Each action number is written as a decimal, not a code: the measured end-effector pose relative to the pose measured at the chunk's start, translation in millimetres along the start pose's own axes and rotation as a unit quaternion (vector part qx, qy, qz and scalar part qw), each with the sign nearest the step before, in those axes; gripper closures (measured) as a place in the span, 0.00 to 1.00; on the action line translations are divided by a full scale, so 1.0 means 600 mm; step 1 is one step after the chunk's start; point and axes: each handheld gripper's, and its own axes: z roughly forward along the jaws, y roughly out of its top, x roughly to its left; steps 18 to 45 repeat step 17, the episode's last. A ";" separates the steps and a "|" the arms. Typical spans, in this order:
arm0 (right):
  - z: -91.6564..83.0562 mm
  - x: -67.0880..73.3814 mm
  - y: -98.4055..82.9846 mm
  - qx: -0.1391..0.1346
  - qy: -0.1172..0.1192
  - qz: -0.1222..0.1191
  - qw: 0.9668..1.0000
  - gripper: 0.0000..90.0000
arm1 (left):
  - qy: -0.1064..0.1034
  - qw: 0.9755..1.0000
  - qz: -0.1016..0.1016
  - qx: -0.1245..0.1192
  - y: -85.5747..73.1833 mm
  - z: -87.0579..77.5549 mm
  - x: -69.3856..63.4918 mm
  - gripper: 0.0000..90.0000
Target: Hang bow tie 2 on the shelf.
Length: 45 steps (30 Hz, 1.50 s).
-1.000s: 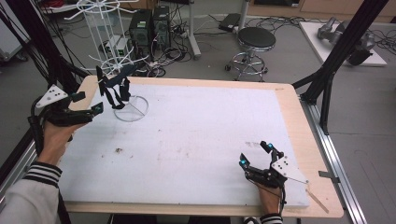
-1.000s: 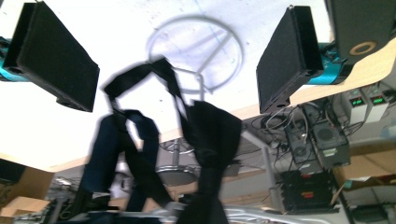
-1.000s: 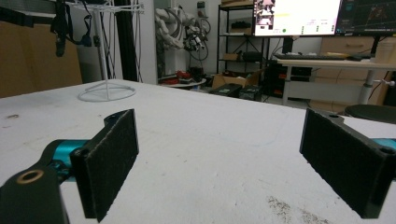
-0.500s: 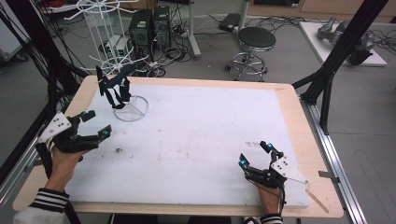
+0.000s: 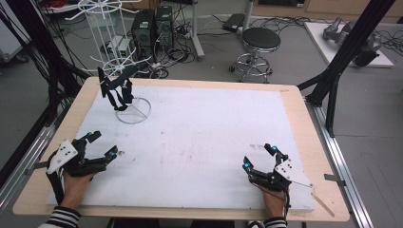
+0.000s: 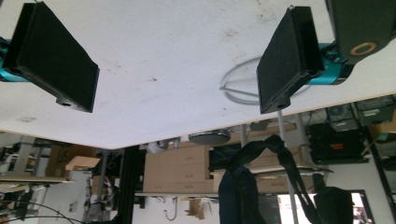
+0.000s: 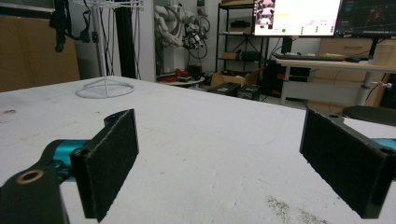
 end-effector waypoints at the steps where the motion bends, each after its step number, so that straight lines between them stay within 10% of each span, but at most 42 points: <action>1: 0.000 0.000 0.000 0.000 0.000 0.000 1.000 0.12 | 0.001 1.000 0.001 0.000 -0.002 0.001 -0.002 0.15; 45: 0.000 0.001 0.000 -0.003 -0.002 -0.003 1.000 0.12 | 0.009 1.000 0.007 -0.005 -0.013 0.001 -0.006 0.16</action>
